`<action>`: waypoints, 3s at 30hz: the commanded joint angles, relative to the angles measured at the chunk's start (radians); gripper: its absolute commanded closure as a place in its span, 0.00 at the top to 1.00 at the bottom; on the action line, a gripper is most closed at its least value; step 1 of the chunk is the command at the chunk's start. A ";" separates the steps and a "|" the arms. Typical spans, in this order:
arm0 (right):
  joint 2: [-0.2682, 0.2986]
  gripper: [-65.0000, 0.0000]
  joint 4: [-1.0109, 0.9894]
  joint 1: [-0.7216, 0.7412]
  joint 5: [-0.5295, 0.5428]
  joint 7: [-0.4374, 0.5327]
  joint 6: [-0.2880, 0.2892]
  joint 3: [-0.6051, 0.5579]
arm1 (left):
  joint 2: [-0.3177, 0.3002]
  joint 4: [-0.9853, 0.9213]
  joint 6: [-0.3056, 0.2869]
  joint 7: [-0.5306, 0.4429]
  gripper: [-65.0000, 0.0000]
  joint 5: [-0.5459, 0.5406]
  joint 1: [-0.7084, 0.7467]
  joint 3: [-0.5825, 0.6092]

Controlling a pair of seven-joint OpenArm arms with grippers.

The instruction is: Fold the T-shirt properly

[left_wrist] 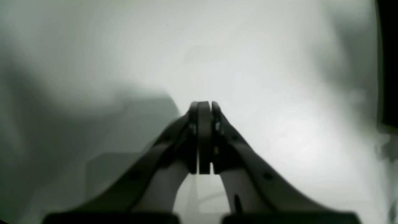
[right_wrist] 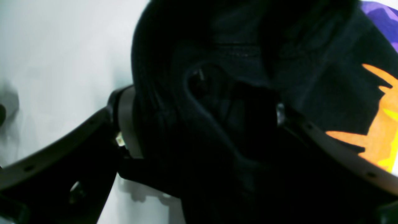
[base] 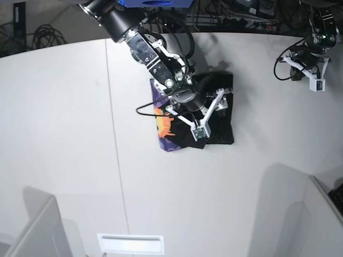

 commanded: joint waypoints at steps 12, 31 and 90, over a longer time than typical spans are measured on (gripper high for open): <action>-0.019 0.67 0.055 0.128 0.186 0.020 0.009 -0.236 | -0.010 0.024 -0.003 -0.014 0.00 -0.011 0.017 -0.010; 0.189 0.00 0.271 0.137 0.221 0.019 0.007 -0.032 | -0.007 0.040 -0.011 -0.014 0.00 -0.011 0.017 0.000; 0.395 0.00 0.379 -0.168 0.222 -0.049 0.016 0.308 | 0.183 0.014 -0.127 0.193 1.00 -0.376 -0.241 0.006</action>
